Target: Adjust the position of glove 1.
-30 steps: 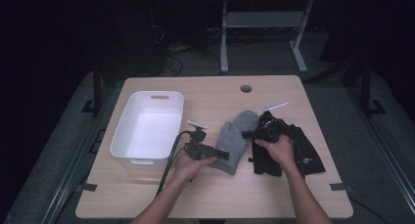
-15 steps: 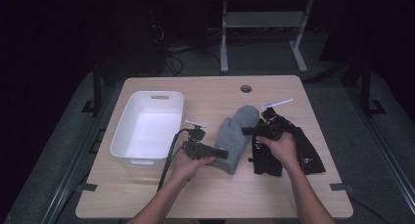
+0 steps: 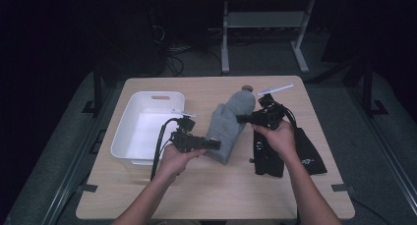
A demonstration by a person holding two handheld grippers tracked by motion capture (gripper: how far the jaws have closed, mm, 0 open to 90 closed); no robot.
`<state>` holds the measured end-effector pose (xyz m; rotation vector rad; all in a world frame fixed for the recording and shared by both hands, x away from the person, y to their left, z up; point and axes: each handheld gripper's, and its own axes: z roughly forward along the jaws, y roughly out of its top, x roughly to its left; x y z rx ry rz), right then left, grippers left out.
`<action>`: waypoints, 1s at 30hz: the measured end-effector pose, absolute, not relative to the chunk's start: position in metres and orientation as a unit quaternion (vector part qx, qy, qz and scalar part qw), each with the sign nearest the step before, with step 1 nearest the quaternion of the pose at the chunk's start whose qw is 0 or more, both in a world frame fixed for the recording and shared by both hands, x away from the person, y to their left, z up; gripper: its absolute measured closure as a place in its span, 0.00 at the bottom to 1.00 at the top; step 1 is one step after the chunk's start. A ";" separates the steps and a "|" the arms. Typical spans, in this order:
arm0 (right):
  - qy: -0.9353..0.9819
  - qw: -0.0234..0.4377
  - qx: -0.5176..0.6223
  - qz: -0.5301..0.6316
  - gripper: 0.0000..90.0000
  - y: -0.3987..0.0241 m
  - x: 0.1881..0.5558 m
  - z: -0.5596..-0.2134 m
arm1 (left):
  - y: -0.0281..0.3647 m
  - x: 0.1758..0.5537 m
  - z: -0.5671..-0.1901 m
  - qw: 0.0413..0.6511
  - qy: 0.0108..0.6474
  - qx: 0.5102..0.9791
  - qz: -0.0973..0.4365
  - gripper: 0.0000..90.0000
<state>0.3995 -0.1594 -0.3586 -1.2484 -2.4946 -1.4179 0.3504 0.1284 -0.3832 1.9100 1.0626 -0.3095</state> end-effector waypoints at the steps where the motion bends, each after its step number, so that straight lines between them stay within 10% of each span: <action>1: -0.797 0.003 -0.395 -0.457 0.88 -0.155 0.400 -0.352 | 0.131 0.350 -0.380 0.451 0.428 0.774 -0.123 0.54; 30: -0.807 0.014 -0.353 -0.474 0.88 -0.072 0.426 -0.297 | 0.215 0.349 -0.329 0.473 0.449 0.754 -0.078 0.53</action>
